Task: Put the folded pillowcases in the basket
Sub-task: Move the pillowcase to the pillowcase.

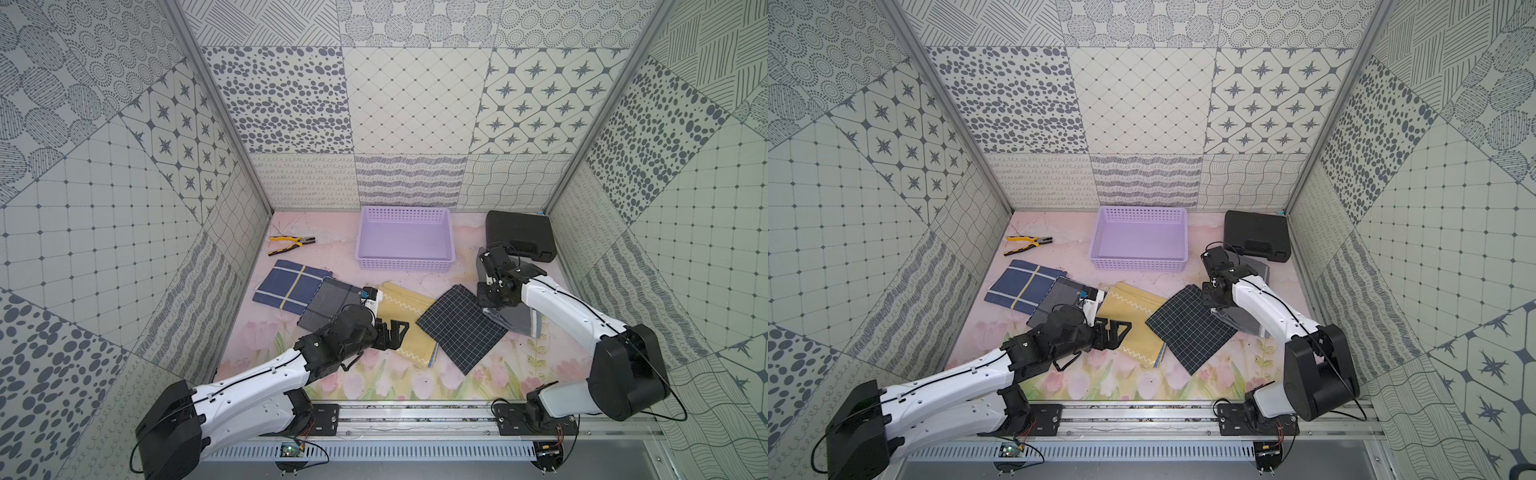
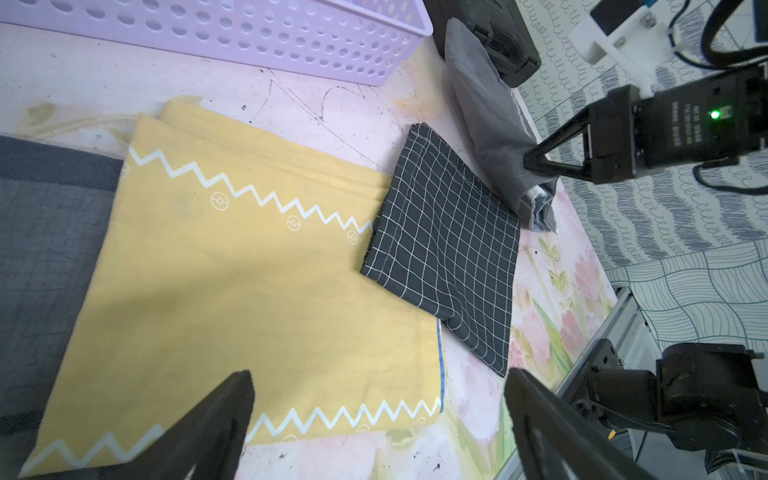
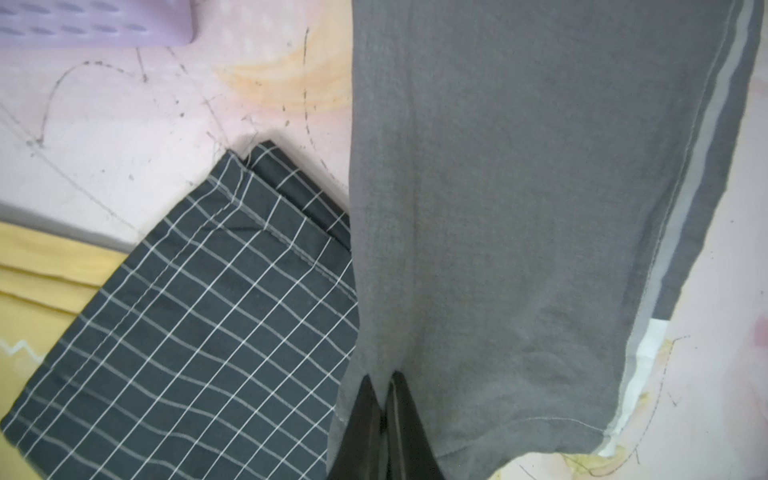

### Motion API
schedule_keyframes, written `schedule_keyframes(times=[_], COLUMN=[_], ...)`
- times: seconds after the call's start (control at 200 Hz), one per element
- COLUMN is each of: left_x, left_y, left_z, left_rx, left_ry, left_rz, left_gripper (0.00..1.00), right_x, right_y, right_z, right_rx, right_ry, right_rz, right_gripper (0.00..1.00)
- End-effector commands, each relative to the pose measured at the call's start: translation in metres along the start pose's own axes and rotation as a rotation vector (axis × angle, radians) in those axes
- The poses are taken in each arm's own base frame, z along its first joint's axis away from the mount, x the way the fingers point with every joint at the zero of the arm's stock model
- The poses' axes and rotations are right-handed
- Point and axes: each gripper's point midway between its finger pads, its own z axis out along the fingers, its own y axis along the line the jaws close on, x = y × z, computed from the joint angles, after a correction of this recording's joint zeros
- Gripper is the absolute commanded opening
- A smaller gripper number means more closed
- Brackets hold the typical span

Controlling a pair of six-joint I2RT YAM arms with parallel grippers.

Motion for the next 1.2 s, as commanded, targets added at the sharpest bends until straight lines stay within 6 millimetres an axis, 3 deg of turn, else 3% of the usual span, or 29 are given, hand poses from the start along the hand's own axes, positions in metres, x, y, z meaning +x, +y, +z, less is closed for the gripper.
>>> schedule_keyframes(times=[0.0, 0.26, 0.34, 0.395, 0.49, 0.68, 0.861, 1.196], left_x=[-0.002, -0.002, -0.001, -0.001, -0.001, -0.001, 0.000, 0.001], left_y=[-0.001, -0.004, -0.004, -0.004, -0.004, -0.001, 0.006, 0.013], left_z=[0.000, -0.001, -0.002, -0.002, -0.002, -0.006, -0.014, -0.028], left_rx=[-0.004, 0.007, 0.008, 0.009, 0.009, -0.004, -0.030, -0.040], left_ry=[-0.002, 0.002, 0.003, 0.003, 0.003, 0.000, -0.012, -0.045], left_rz=[0.003, -0.002, -0.002, -0.003, -0.004, 0.002, 0.009, 0.002], left_gripper=[0.99, 0.99, 0.99, 0.99, 0.99, 0.99, 0.99, 0.99], right_x=[0.024, 0.073, 0.075, 0.069, 0.055, 0.012, -0.021, -0.037], right_y=[0.018, 0.040, 0.037, 0.033, 0.036, 0.056, 0.064, 0.059], right_z=[-0.005, -0.005, -0.004, -0.005, -0.008, -0.007, 0.012, 0.045], right_rx=[-0.052, -0.010, 0.007, 0.030, 0.044, 0.033, 0.017, -0.005], right_ry=[0.064, 0.194, 0.191, 0.169, 0.132, 0.042, 0.006, 0.023], right_rz=[-0.053, -0.176, -0.174, -0.173, -0.179, -0.168, -0.094, -0.025], right_gripper=[0.00, 0.00, 0.16, 0.43, 0.55, 0.56, 0.53, 0.46])
